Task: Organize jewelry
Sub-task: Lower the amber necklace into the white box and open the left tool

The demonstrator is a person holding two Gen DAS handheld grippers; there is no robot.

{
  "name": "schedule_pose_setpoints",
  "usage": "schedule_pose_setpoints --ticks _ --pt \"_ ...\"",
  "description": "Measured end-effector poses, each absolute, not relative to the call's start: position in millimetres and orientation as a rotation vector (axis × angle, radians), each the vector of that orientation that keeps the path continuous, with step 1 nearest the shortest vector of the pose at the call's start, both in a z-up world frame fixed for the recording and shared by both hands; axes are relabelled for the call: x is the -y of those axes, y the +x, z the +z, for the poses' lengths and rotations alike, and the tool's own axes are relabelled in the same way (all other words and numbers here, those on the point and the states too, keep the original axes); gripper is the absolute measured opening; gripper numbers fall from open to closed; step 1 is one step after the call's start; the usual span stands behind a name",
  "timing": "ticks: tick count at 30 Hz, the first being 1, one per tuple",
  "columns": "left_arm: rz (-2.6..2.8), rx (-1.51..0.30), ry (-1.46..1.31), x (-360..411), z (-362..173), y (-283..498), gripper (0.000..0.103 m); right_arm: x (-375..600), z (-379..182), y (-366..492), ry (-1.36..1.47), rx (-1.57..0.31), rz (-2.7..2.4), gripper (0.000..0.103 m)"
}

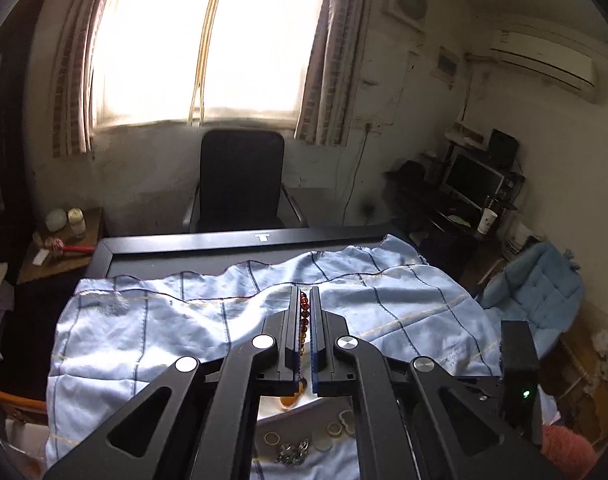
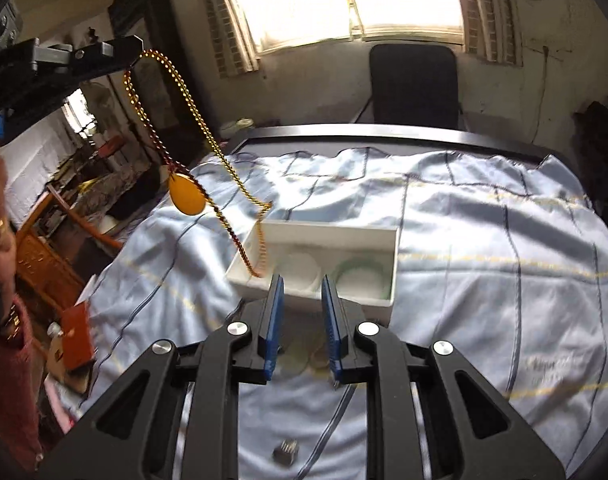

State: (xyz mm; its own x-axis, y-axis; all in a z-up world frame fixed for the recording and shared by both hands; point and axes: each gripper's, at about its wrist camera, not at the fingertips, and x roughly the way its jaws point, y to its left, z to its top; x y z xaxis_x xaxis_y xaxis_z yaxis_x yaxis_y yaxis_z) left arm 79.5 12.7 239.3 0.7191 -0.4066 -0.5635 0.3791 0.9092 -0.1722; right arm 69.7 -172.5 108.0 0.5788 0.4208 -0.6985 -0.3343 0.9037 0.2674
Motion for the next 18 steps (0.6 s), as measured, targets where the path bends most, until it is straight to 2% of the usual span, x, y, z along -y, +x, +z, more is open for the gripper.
schedule_pose_setpoints --ticks 4,12,13,14,15,18 --pt "-0.401 -0.662 -0.019 -0.2 227.4 103.7 0.004 166.4 91.5 97.2 0.119 -0.878 0.429 0.019" --pt "-0.442 -0.832 -0.023 12.8 146.5 140.4 0.003 154.1 24.2 145.1 0.136 -1.003 0.421 0.019" --pt "-0.445 -0.845 -0.020 13.6 139.5 141.5 0.004 154.1 17.7 148.8 0.142 -1.013 0.422 0.022" --pt "-0.442 -0.864 -0.013 13.4 128.9 143.4 0.004 154.6 13.1 151.0 0.150 -1.020 0.426 0.033" --pt "-0.441 -0.876 -0.008 12.9 121.6 145.0 0.004 155.5 10.7 151.8 0.158 -1.021 0.429 0.037" --pt "-0.436 -0.918 0.005 10.2 100.7 146.9 0.004 163.5 12.2 145.4 0.188 -1.008 0.438 0.038"
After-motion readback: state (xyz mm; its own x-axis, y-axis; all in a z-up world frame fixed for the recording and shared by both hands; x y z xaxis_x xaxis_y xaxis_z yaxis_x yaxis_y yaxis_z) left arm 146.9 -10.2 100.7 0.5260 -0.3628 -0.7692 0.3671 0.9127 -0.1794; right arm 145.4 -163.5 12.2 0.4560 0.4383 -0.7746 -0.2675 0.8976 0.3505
